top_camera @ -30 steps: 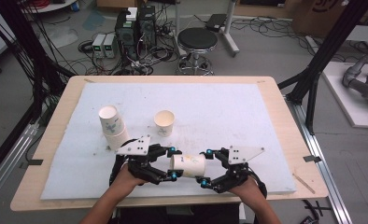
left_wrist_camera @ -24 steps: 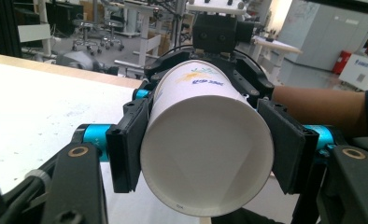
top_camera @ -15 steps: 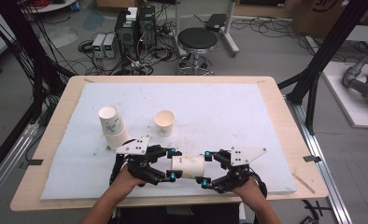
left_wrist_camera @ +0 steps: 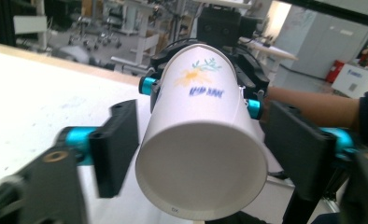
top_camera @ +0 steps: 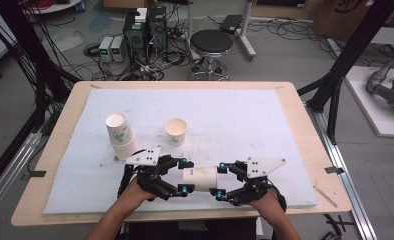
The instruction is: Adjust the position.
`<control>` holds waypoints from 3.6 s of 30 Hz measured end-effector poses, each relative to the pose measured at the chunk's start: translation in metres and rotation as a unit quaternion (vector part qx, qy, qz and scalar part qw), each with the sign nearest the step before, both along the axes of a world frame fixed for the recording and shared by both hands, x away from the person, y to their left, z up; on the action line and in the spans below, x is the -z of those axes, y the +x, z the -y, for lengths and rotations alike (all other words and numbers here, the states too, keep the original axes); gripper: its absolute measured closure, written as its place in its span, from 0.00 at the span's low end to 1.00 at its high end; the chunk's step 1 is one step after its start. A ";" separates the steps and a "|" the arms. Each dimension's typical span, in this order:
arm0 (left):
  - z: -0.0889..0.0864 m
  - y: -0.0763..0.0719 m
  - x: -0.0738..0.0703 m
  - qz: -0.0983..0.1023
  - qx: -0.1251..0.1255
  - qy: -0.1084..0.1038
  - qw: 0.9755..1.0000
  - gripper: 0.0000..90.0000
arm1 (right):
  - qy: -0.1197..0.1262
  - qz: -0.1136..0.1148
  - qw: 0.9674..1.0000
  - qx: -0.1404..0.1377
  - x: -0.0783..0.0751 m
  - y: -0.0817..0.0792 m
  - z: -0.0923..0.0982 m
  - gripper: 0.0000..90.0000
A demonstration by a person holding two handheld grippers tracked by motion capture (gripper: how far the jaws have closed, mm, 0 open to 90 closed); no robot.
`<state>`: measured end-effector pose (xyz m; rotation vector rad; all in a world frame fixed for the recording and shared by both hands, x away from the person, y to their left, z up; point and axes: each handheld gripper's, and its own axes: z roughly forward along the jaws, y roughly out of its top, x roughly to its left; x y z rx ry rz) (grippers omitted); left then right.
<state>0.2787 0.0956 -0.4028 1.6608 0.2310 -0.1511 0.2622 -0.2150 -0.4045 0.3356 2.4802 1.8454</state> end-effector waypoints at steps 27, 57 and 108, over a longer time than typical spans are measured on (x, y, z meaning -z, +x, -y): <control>0.020 0.004 -0.012 0.075 -0.006 0.214 0.974 0.19 | -0.197 0.032 0.980 0.002 -0.025 0.009 -0.023 0.38; 0.043 0.009 -0.016 0.109 0.023 0.346 0.932 0.25 | -0.283 0.062 0.957 -0.013 -0.033 0.012 -0.048 0.38; 0.010 0.016 0.016 0.027 -0.078 0.186 0.979 0.35 | -0.105 -0.003 0.988 0.110 -0.020 0.006 0.031 0.25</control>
